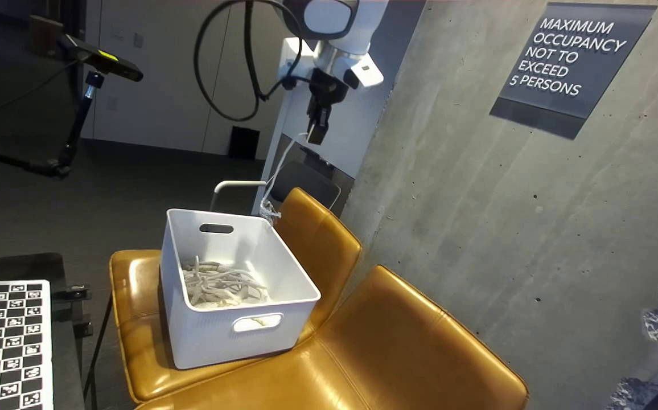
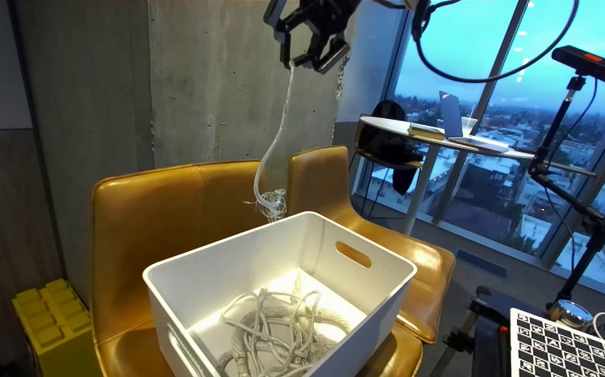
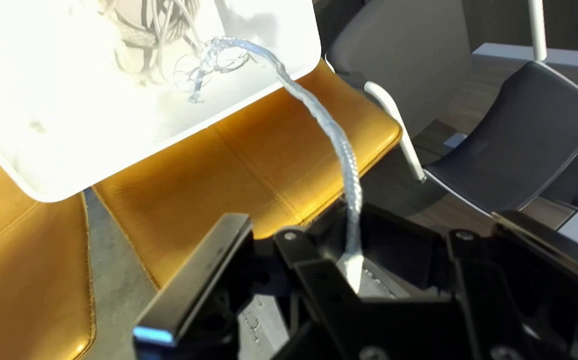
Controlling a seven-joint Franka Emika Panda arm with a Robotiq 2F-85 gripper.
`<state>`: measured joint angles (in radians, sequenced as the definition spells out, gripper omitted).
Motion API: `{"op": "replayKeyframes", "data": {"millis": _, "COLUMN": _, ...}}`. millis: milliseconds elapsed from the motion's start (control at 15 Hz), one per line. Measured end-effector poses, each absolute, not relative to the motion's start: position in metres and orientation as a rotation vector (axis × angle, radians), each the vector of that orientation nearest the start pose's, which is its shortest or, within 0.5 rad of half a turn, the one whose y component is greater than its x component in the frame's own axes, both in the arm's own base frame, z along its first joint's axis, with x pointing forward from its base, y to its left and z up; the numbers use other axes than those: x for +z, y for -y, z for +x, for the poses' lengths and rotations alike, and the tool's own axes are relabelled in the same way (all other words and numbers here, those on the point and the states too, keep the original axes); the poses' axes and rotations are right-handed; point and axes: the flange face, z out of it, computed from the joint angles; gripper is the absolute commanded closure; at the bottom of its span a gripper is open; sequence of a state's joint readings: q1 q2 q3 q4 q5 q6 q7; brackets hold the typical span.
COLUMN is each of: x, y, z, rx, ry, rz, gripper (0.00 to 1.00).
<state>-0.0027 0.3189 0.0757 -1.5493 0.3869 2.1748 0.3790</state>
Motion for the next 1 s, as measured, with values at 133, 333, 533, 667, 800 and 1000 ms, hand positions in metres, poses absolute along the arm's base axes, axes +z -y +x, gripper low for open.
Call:
{"op": "replayKeyframes", "data": {"millis": 133, "x": 0.502, "y": -0.072, "z": 0.655, "rx": -0.253, "ry": -0.616, "rz": -2.641, "gripper": 0.97}}
{"op": "replayKeyframes", "data": {"millis": 333, "x": 0.479, "y": -0.077, "z": 0.624, "rx": -0.183, "ry": -0.575, "rz": -2.684, "gripper": 0.97}}
{"op": "replayKeyframes", "data": {"millis": 533, "x": 0.444, "y": -0.067, "z": 0.606, "rx": -0.128, "ry": -0.529, "rz": -2.719, "gripper": 0.97}}
{"op": "replayKeyframes", "data": {"millis": 667, "x": 0.426, "y": -0.061, "z": 0.601, "rx": -0.127, "ry": -0.502, "rz": -2.718, "gripper": 0.97}}
{"op": "replayKeyframes", "data": {"millis": 800, "x": 0.417, "y": -0.059, "z": 0.599, "rx": -0.151, "ry": -0.472, "rz": -2.713, "gripper": 0.97}}
{"op": "replayKeyframes", "data": {"millis": 1000, "x": 0.412, "y": -0.057, "z": 0.599, "rx": -0.213, "ry": -0.432, "rz": -2.712, "gripper": 0.58}}
